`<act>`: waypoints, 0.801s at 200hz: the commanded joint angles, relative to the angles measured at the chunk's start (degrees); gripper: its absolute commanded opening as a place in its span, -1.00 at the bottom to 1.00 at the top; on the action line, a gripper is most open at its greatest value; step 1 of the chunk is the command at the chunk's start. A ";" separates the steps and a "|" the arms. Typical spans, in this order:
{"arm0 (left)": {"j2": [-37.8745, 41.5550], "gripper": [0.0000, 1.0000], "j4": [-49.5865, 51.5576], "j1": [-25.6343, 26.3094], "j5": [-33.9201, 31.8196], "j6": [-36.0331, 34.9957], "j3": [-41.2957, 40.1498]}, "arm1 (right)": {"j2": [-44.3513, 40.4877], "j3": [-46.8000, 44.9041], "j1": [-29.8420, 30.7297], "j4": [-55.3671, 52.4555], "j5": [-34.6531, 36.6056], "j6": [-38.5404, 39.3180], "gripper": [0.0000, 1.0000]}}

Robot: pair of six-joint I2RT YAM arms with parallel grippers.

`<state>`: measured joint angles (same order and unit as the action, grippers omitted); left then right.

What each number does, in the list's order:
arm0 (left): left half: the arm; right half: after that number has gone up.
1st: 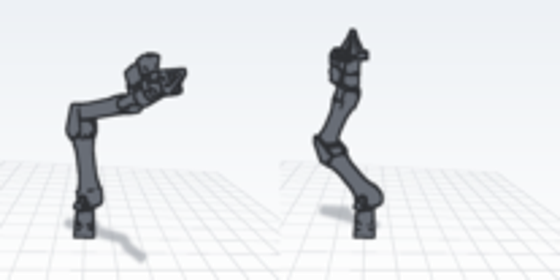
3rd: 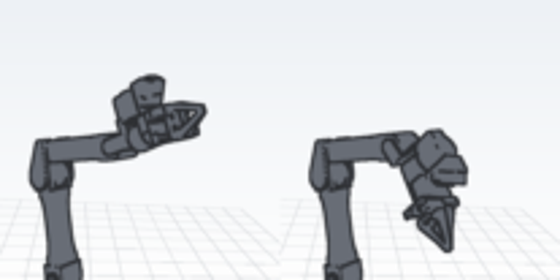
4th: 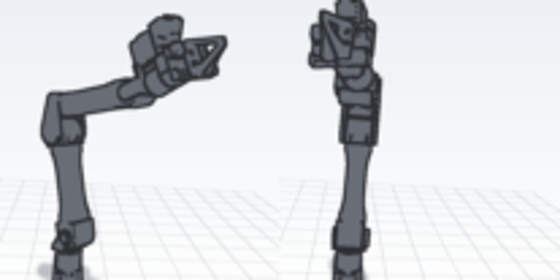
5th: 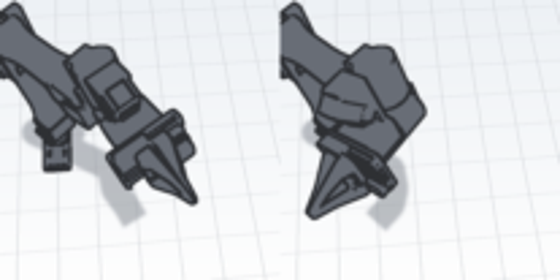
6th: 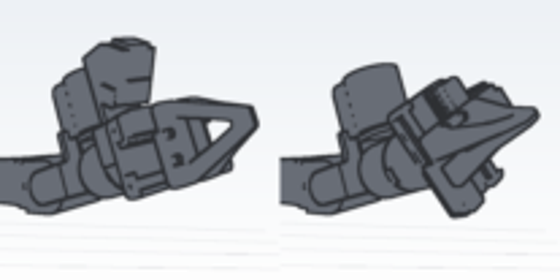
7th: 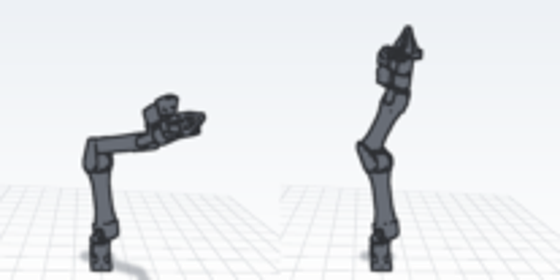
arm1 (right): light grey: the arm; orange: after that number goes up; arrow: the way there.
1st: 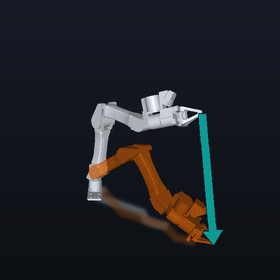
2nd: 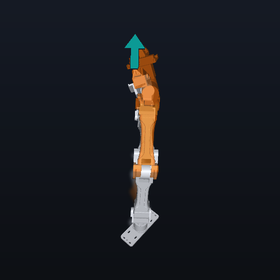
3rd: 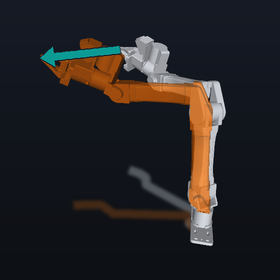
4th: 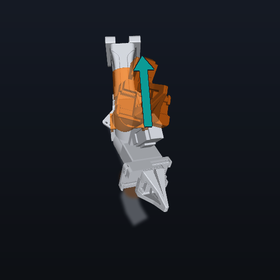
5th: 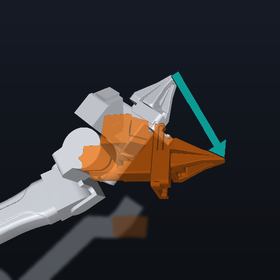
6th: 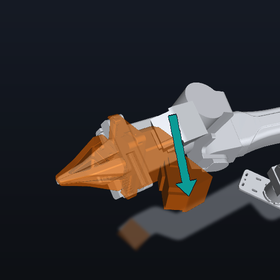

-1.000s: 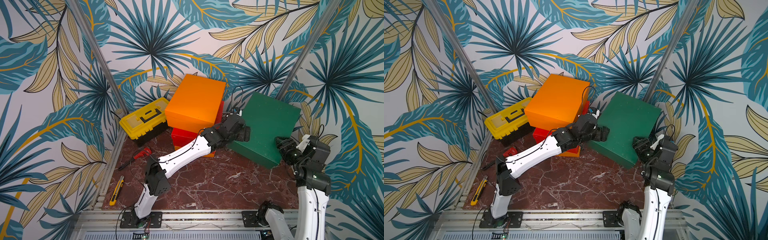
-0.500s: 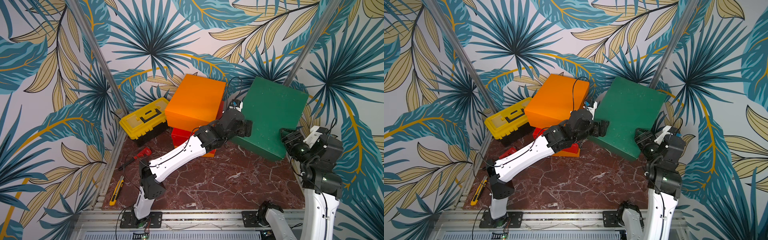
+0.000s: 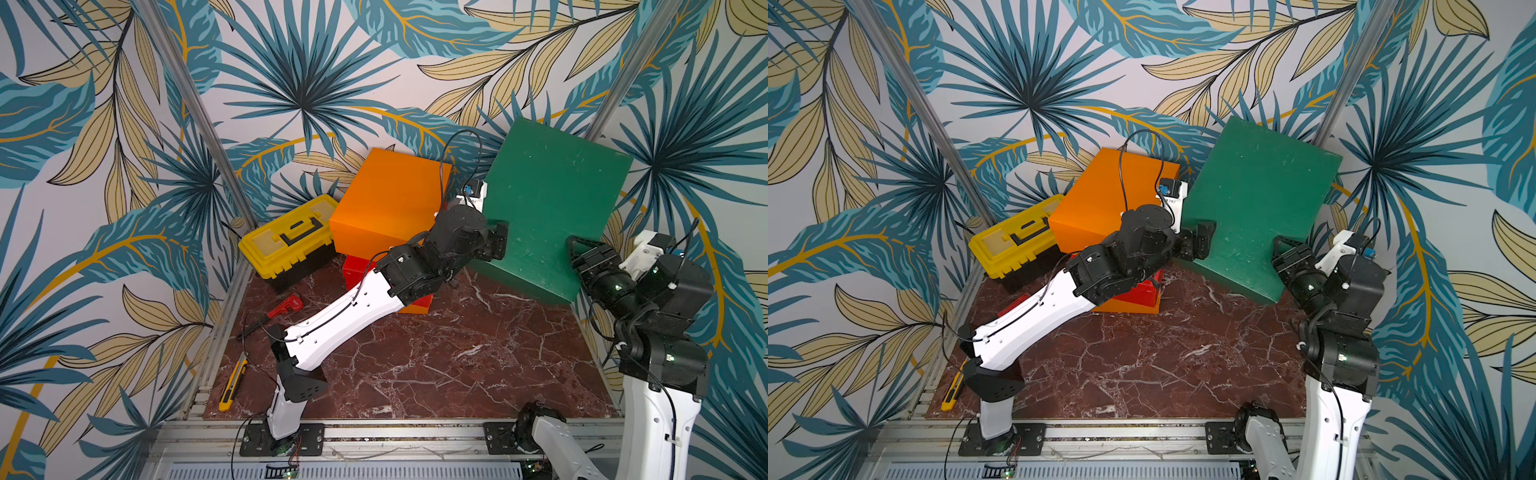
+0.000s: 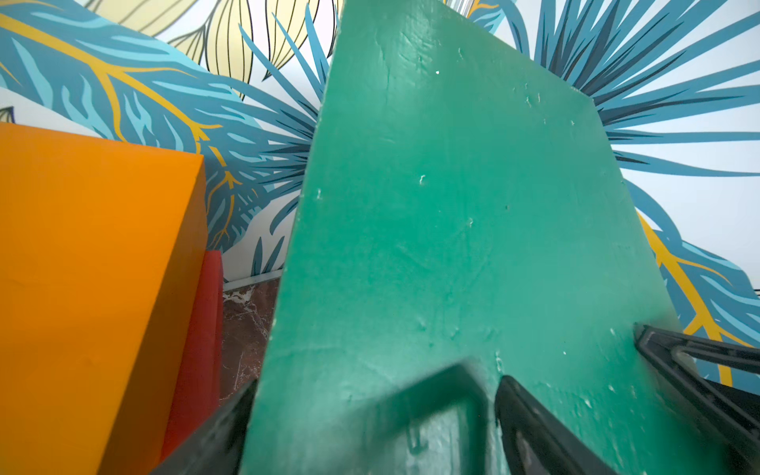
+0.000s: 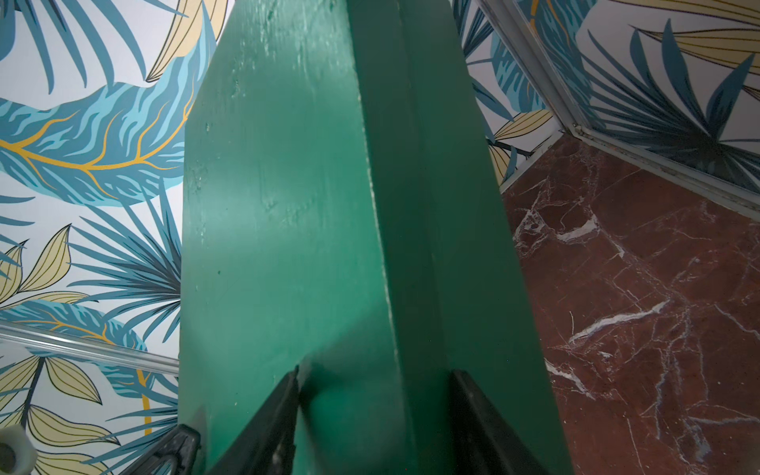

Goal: Stack the shoeboxes
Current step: Place the shoebox at the shoebox.

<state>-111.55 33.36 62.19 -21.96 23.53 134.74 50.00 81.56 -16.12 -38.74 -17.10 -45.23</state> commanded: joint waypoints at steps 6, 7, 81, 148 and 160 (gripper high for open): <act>-2.39 0.76 -8.09 9.35 19.00 1.99 2.04 | 1.56 2.41 8.04 1.82 -17.36 -2.13 0.13; -2.42 0.77 -8.07 9.35 19.03 1.93 2.12 | 1.62 2.48 8.17 1.82 -17.26 -2.09 0.13; -1.01 0.77 -6.73 9.44 13.55 -1.76 4.31 | 9.41 10.80 22.04 2.32 -9.50 0.02 0.13; 2.73 0.78 -6.29 7.78 9.03 -3.63 0.35 | 16.71 18.87 32.11 3.41 -3.56 1.85 0.12; 4.39 0.78 -6.45 6.64 8.21 -2.94 -1.97 | 18.28 20.04 33.60 3.81 -2.68 2.10 0.12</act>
<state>-102.78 25.96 65.04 -31.70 16.88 139.31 65.98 97.95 10.81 -42.81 -6.44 -46.33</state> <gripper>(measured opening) 0.892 0.565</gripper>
